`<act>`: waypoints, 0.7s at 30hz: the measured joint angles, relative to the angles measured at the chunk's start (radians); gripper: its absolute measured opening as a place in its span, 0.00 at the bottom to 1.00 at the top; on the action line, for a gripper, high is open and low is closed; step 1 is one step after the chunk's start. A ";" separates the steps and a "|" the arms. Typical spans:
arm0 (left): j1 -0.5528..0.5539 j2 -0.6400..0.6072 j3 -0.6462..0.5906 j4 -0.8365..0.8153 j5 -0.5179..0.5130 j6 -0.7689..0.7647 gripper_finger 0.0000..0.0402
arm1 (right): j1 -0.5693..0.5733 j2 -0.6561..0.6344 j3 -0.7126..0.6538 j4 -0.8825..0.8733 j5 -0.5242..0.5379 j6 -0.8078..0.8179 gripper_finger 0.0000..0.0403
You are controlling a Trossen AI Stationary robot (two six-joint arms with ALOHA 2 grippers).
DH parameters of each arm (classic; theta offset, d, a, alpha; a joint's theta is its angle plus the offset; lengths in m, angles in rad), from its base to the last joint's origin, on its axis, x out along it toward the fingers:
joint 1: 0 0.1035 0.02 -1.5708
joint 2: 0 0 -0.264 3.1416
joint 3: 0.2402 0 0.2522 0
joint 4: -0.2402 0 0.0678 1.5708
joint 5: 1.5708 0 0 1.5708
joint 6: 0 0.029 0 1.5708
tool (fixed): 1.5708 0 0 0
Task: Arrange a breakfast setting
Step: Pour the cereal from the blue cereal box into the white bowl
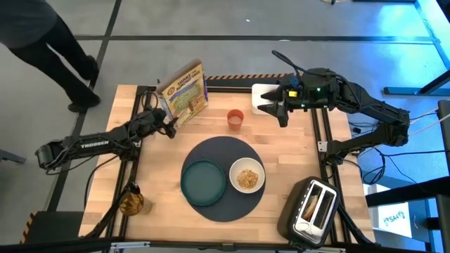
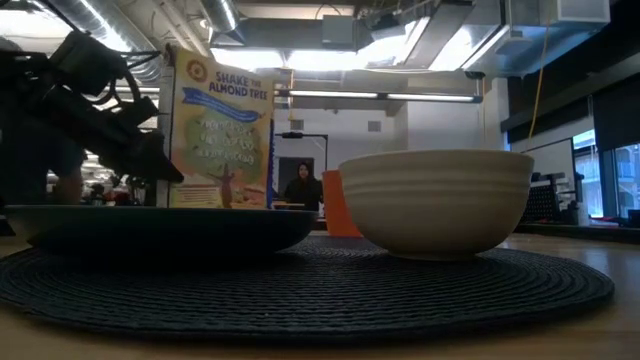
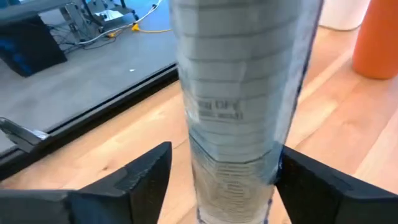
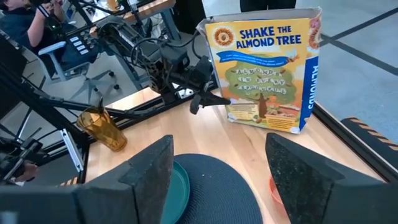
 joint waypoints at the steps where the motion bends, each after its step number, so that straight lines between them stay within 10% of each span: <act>1: 0.000 0.000 0.007 -0.006 -0.001 0.002 0.67 | 0.000 0.000 0.000 -0.002 0.000 0.000 0.61; 21: -0.001 -0.002 0.394 -0.364 0.020 0.180 0.72 | -0.078 -0.021 0.000 -0.196 0.137 0.092 0.61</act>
